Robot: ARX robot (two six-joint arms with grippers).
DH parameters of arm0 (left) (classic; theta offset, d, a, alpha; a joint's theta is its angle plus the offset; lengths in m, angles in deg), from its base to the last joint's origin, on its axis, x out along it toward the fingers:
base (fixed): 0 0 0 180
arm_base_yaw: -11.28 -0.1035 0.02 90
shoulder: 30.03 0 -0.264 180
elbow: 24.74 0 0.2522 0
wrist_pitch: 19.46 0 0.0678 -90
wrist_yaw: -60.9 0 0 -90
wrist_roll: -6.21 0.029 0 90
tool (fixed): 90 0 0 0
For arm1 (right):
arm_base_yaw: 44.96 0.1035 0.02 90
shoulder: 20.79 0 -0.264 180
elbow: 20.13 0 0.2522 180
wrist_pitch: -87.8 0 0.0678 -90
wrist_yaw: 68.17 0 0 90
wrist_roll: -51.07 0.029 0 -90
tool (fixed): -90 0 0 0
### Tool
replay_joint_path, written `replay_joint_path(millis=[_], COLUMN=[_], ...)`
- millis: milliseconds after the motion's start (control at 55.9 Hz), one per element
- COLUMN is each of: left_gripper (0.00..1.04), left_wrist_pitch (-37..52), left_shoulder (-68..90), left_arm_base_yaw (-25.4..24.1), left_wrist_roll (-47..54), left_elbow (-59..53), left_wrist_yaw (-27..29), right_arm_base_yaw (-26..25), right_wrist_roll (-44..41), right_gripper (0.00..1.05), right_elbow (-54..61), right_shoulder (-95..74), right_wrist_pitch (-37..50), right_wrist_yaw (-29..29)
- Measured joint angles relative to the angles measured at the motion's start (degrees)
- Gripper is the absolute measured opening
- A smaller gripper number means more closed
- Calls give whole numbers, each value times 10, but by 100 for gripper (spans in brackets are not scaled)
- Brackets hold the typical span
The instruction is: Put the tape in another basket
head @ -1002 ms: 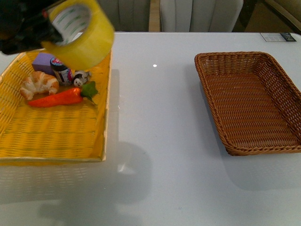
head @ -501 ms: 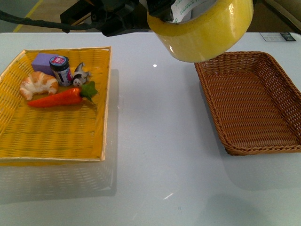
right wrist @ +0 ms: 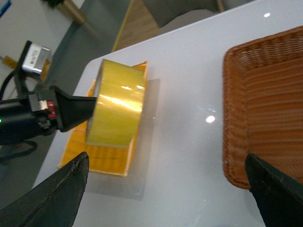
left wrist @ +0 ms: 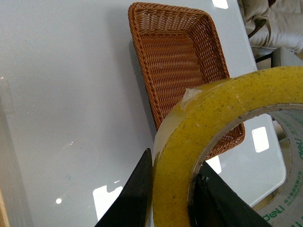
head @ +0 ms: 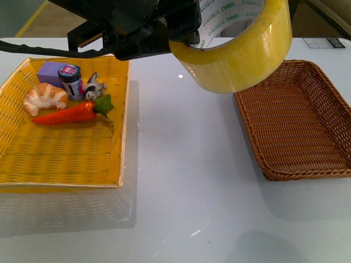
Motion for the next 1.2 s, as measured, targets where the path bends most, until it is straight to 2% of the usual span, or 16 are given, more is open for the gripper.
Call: replay_joint_path(millis=[304, 393, 447, 554, 876, 1198], left_gripper=[16, 16, 16, 16, 16, 15], left_wrist_pitch=[0, 0, 0, 0, 4, 8], left_shoulder=[0, 0, 0, -3, -14, -14], left_arm_base_yaw=[5, 3, 3, 2, 1, 1], left_wrist_roll=[-1, -1, -1, -1, -1, -1], left_elbow=[0, 0, 0, -1, -1, -1], left_wrist_yaw=[-10, -11, -14, -21, -37, -50], right_arm_base_yaw=[55, 57, 50, 40, 63, 96], right_wrist_roll=[27, 35, 62, 95, 132, 164], right_gripper=[96, 96, 96, 96, 96, 96], right_elbow=[-30, -38, -38, -46, -64, -102], right_shoulder=[-146, -174, -188, -205, -267, -306], right_wrist_pitch=[82, 97, 128, 161, 188, 206], right_wrist_yaw=[56, 58, 83, 96, 109, 99])
